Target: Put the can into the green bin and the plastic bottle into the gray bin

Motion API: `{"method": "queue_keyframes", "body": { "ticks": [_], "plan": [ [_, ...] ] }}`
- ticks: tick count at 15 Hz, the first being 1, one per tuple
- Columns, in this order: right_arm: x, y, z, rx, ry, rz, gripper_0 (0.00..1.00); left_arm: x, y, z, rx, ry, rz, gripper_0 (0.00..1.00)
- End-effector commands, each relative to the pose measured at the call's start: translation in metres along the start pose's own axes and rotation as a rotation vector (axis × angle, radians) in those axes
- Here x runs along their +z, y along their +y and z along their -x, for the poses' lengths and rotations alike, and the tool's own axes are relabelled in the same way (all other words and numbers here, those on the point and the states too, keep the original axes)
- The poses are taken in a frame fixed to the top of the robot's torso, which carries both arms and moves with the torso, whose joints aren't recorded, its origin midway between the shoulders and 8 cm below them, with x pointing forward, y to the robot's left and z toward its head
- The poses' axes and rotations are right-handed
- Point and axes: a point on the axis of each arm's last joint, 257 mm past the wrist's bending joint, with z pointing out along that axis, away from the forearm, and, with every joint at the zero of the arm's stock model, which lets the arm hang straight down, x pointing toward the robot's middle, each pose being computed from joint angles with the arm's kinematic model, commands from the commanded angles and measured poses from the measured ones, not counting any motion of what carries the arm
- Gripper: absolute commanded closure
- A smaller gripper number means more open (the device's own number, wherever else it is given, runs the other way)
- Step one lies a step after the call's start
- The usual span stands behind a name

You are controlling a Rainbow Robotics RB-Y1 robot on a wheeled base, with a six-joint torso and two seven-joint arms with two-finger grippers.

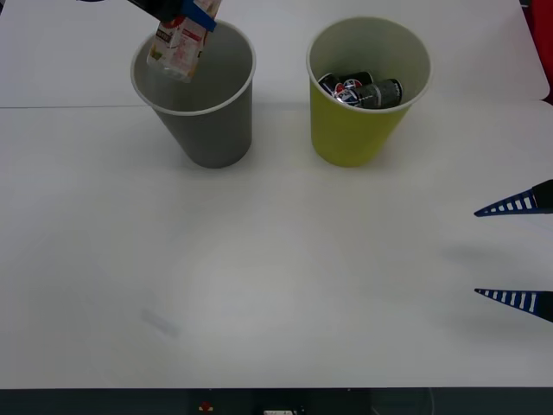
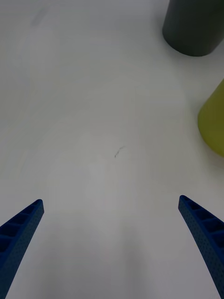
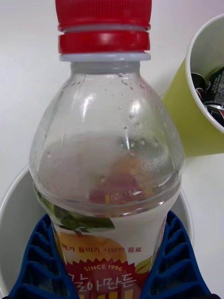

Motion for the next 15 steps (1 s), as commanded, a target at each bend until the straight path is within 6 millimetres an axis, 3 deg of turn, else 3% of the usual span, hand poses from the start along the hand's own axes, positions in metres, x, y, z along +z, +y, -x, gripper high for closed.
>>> {"method": "queue_keyframes", "body": {
  "ticks": [1,6,9,11,15],
  "plan": [
    [0.000,0.000,0.000,0.000,0.000,0.000,0.00,0.000,-0.002,0.000,0.008,-0.002,-0.009,0.00],
    [0.000,0.000,0.000,0.000,0.000,0.000,0.00,-0.014,-0.005,0.005,0.108,-0.055,-0.062,0.00],
    [0.000,0.000,0.000,0.000,0.000,0.000,0.00,-0.032,-0.027,-0.003,0.079,-0.146,-0.204,0.00],
    [0.000,0.000,0.000,0.000,0.000,0.000,0.00,-0.046,-0.034,-0.016,0.107,-0.192,-0.255,0.00],
    [0.000,0.000,0.000,0.000,0.000,0.000,0.00,-0.076,-0.035,-0.069,0.214,-0.259,-0.330,0.00]
  ]
}}
